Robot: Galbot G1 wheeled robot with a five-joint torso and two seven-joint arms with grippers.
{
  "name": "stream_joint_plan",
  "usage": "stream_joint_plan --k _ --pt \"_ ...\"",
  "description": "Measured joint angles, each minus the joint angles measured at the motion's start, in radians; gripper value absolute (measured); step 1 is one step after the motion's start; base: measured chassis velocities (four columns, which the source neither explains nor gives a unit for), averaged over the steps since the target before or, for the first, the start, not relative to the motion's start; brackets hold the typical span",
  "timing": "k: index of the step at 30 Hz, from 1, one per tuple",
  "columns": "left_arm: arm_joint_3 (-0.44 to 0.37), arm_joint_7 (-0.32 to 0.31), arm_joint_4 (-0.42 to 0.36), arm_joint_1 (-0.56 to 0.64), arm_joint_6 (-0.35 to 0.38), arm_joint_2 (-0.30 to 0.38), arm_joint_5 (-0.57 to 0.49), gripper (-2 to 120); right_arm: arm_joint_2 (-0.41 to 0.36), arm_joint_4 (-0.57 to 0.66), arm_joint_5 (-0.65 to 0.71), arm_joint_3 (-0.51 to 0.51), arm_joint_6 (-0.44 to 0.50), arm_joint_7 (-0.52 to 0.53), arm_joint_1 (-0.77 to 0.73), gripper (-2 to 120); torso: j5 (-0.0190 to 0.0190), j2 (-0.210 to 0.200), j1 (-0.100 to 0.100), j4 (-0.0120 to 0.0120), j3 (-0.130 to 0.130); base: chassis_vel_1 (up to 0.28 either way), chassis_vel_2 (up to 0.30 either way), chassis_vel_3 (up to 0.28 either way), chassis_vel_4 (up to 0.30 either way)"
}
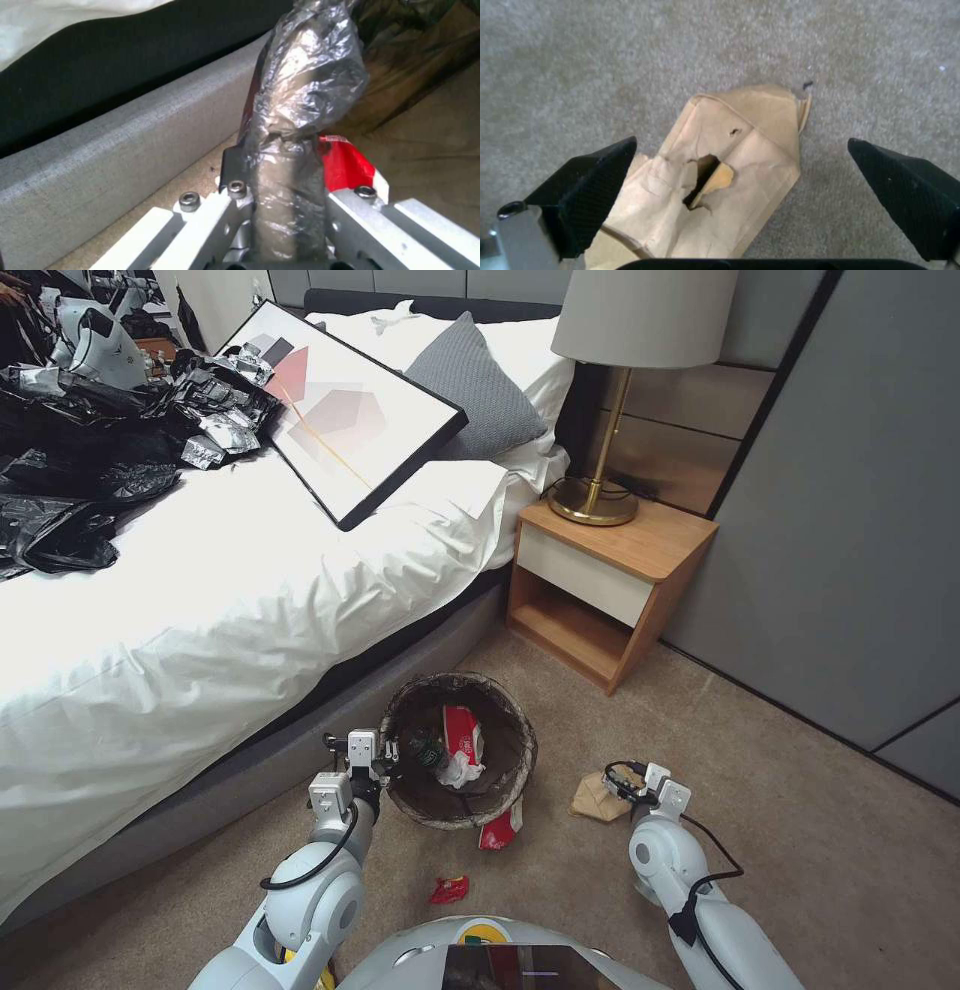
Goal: Pick up the trash bin, then pick up the garbage from the floor and place it into the trash bin.
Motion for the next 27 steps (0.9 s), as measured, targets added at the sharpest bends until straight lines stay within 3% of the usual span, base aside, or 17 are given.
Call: stream_joint_plan --k 27 --pt "-0.005 0.002 0.000 0.003 -0.001 -0.005 0.001 3 0.036 -0.119 0.024 -0.069 -0.001 -0.022 0.059 100 0.0000 0.000 0.000 0.0000 0.000 0.000 0.000 0.000 0.000"
